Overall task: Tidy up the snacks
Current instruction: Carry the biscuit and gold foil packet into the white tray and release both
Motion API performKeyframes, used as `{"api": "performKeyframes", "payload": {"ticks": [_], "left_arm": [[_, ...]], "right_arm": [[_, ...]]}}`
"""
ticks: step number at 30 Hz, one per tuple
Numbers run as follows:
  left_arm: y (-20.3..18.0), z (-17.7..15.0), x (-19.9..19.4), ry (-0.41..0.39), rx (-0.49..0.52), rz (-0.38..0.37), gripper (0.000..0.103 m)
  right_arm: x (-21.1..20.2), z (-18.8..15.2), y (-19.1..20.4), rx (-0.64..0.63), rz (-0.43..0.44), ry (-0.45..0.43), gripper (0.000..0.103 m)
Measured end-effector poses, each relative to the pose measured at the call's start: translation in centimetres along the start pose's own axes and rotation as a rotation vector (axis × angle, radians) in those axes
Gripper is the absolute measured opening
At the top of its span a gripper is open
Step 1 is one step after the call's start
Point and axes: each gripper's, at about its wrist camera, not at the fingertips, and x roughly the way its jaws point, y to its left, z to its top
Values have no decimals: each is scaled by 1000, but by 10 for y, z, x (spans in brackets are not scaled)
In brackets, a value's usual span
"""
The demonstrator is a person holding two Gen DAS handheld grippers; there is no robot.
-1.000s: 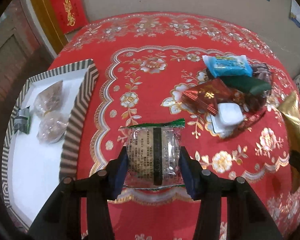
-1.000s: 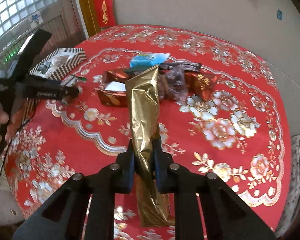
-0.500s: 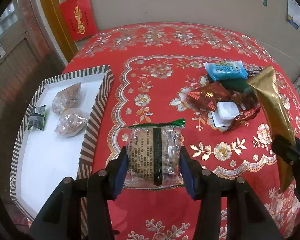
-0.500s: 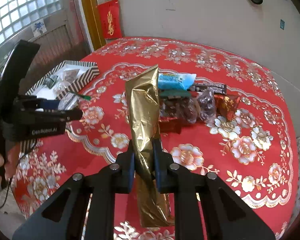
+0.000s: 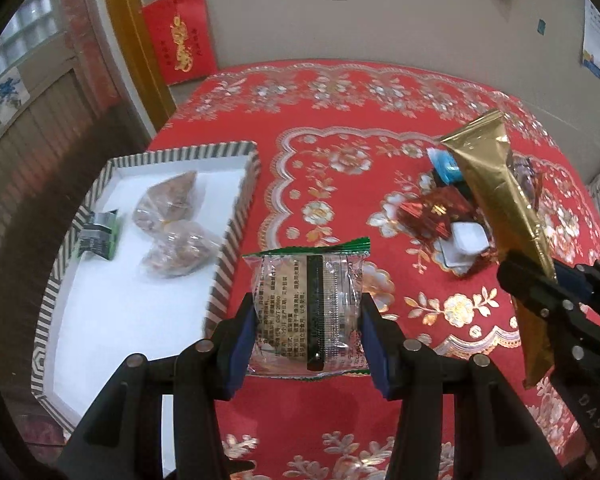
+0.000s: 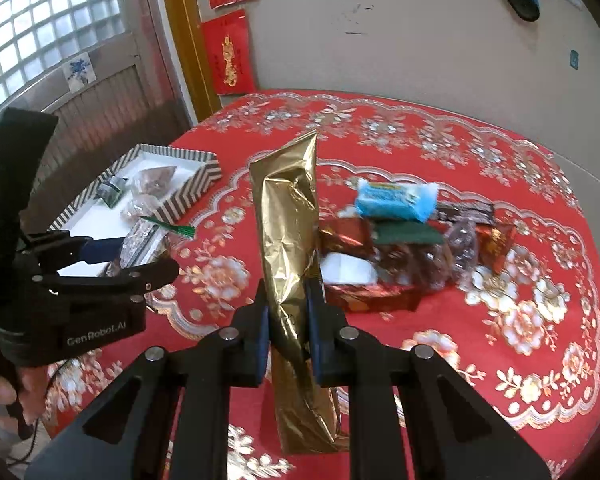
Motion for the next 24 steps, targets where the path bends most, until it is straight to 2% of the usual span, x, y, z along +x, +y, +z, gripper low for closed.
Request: {"api": "performKeyframes", "payload": {"ticks": [13, 24], "left_arm": [[73, 11, -14, -28, -87, 57, 49], [164, 0, -8, -9, -209, 119, 49]], "right_arm": [[20, 36, 62, -57, 61, -11, 14], [49, 71, 141, -144, 122, -2, 14]]}}
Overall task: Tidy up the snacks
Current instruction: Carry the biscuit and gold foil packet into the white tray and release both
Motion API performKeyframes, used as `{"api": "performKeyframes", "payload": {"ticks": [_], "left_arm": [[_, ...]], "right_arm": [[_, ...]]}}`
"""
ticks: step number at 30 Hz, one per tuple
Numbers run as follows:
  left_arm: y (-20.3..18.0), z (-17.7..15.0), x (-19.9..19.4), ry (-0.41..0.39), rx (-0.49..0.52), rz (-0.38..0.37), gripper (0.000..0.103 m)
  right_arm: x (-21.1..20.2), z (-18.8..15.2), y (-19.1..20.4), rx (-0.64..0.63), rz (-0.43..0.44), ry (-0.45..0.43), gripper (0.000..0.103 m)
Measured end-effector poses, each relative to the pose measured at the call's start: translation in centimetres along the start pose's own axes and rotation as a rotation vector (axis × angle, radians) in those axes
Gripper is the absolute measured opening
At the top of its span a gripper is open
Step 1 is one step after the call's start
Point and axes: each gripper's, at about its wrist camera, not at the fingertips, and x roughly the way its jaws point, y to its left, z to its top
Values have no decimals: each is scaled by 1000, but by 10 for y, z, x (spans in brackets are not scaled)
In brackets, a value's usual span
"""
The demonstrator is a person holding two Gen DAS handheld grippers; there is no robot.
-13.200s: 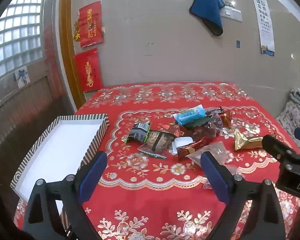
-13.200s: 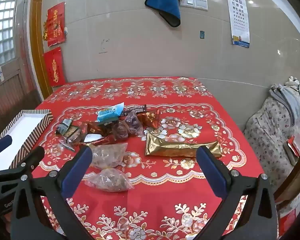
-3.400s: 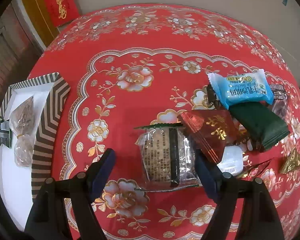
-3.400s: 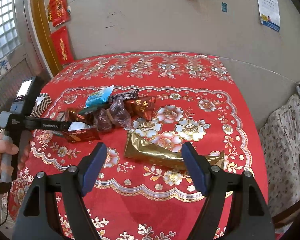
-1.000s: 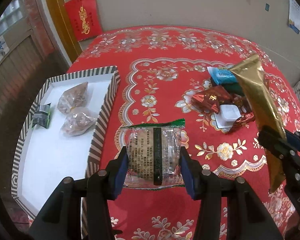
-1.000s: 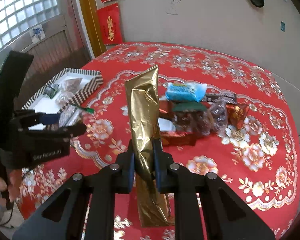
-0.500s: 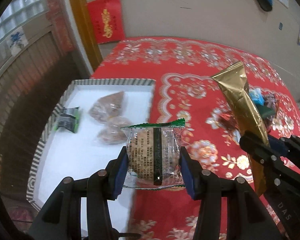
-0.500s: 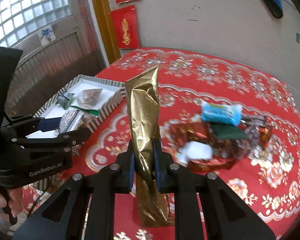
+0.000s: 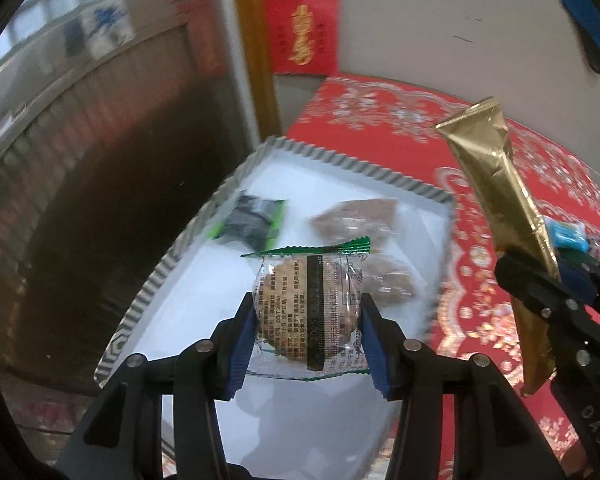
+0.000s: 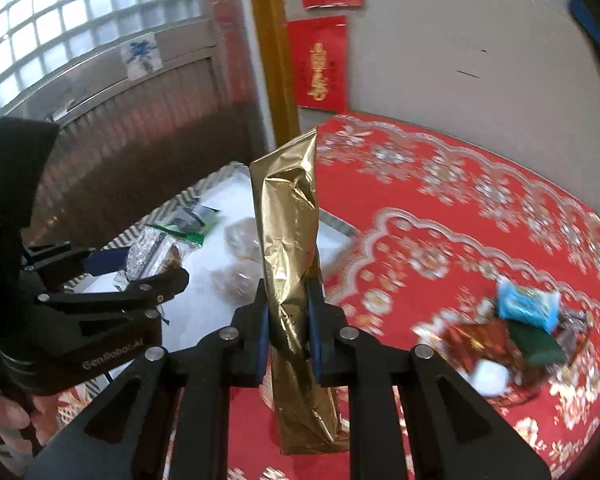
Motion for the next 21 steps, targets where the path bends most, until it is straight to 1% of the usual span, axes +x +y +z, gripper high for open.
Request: {"api": "performKeyframes", "payload": {"ticks": [5, 8, 14, 21], "left_arm": [[36, -8, 19, 40, -70, 14, 49], [47, -12, 29, 60, -82, 32, 49], [58, -21, 39, 79, -99, 63, 49], [60, -27, 48, 89, -106, 94, 50]], "right_arm": [[24, 15, 27, -20, 38, 17, 14], [41, 19, 39, -21, 58, 36, 14], [74, 19, 51, 20, 109, 85, 14], [95, 10, 61, 1, 104, 126, 15]]}}
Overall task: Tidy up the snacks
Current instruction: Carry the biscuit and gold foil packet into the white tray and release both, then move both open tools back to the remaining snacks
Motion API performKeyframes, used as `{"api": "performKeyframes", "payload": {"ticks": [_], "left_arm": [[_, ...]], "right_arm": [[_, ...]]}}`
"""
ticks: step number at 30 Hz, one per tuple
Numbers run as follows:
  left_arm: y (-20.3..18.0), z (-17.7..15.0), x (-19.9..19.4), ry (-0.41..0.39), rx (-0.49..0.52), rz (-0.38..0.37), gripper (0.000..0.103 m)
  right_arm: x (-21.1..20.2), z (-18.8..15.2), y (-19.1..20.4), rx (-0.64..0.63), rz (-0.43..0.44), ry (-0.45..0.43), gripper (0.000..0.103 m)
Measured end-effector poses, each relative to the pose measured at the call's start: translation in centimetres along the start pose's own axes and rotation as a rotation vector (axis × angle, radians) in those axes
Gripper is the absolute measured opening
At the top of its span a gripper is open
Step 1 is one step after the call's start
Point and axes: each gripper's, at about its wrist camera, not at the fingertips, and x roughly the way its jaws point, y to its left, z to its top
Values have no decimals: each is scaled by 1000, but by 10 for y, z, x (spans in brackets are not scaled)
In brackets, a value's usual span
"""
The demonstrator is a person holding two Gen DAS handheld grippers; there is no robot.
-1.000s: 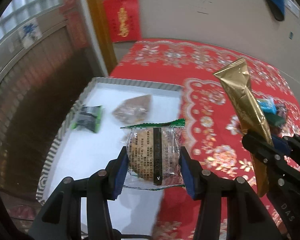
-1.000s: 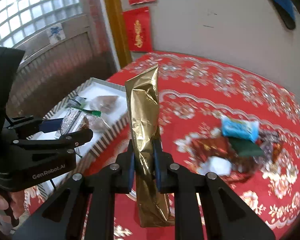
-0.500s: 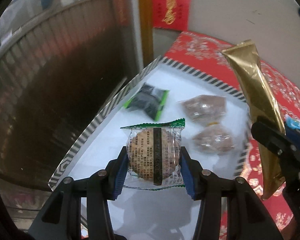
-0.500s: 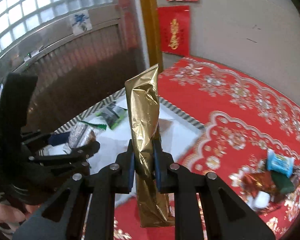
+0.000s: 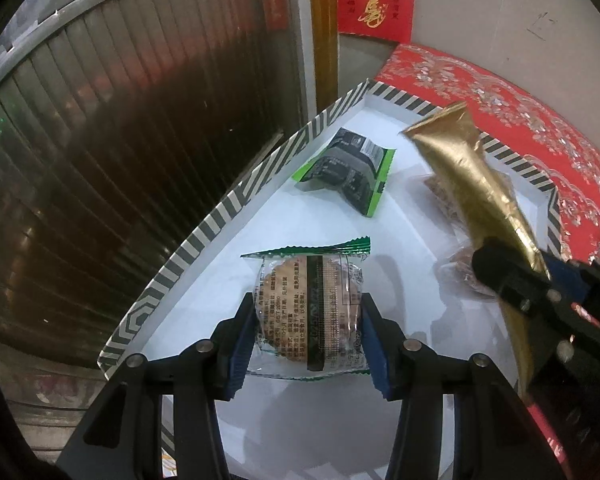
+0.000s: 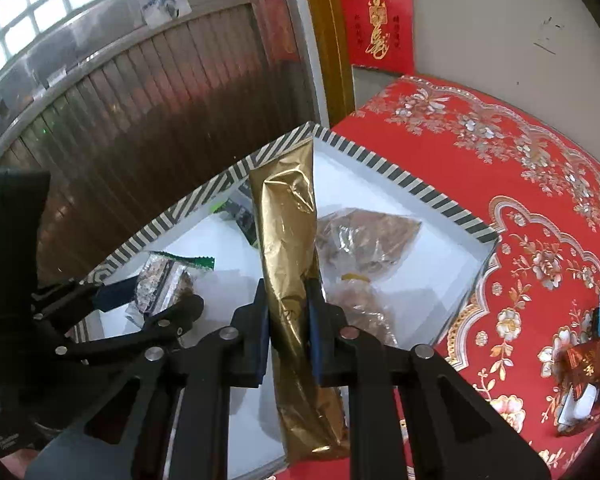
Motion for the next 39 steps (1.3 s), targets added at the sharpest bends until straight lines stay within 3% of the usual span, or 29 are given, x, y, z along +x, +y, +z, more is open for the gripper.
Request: {"api": "performKeyframes", "payload": {"ticks": [2, 5, 8, 15, 19, 23, 34, 39], "left_arm": [[-2, 0, 2, -6, 3, 23, 50], [-1, -1, 5, 20, -24, -7, 52], [4, -4, 3, 39, -55, -24, 56], [-7, -13, -38, -40, -38, -14, 69], [-26, -20, -68, -84, 0, -43, 76], [-58, -27, -95, -107, 41, -109, 77], [-175, -37, -116, -86, 207, -224, 80], [-225, -25, -97, -45, 255, -226, 80]], "right_arm": [[3, -3, 1, -1, 23, 8, 17], [5, -5, -1, 21, 65, 10, 21], [1, -7, -9, 62, 124, -6, 41], [-23, -13, -12, 71, 134, -55, 42], [-47, -21, -24, 58, 96, -91, 42], [-73, -37, -55, 86, 47, -96, 53], [-152, -95, -171, 217, -123, -104, 53], [-165, -104, -214, 261, -107, -84, 53]]}}
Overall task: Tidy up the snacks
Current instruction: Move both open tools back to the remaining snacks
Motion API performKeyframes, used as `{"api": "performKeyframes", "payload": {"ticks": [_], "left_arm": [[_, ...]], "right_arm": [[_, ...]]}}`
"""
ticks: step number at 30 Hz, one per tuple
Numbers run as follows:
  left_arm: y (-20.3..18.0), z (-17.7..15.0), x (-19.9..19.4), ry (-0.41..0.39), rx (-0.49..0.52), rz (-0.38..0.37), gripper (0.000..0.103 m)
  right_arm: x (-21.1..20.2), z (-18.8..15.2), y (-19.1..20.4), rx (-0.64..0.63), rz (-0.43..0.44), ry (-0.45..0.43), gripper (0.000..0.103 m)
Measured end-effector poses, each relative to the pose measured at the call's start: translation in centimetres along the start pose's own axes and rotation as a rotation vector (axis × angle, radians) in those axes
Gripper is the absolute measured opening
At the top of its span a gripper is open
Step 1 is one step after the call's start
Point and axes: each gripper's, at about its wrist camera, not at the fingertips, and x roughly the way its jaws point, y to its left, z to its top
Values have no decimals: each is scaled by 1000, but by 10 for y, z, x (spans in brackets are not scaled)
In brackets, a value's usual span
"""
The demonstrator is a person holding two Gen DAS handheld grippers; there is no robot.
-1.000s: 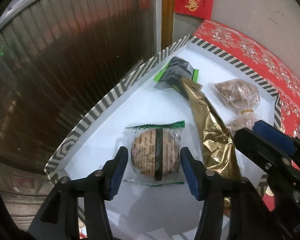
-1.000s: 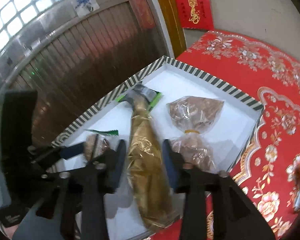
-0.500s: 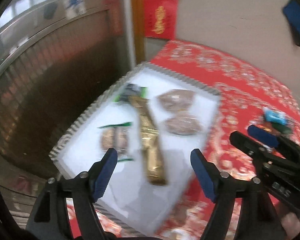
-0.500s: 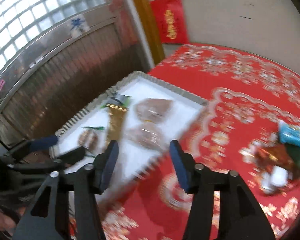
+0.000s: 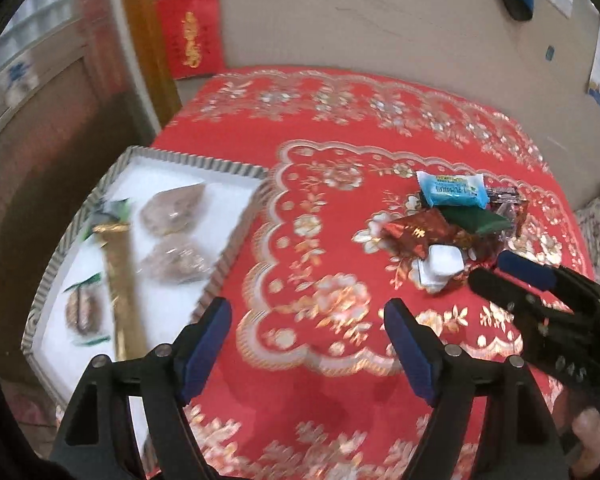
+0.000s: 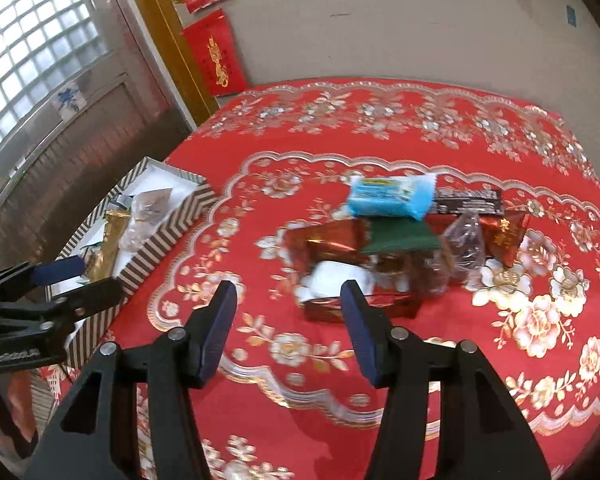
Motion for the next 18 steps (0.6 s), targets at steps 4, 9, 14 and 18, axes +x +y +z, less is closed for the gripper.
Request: {"api": "performKeyframes", "payload": {"ticks": [4, 9, 14, 18], "left_arm": [[-12, 18, 23, 25, 29, 42, 80], [-7, 43, 42, 20, 1, 22, 80], [-27, 63, 69, 31, 60, -42, 80], [-57, 69, 86, 52, 156, -58, 80]], "right_arm": [[20, 7, -13, 5, 72, 41, 53], [53, 7, -18, -9, 101, 96, 53], [40, -18, -23, -147, -29, 191, 53], [3, -41, -46, -174, -133, 206, 53]]}}
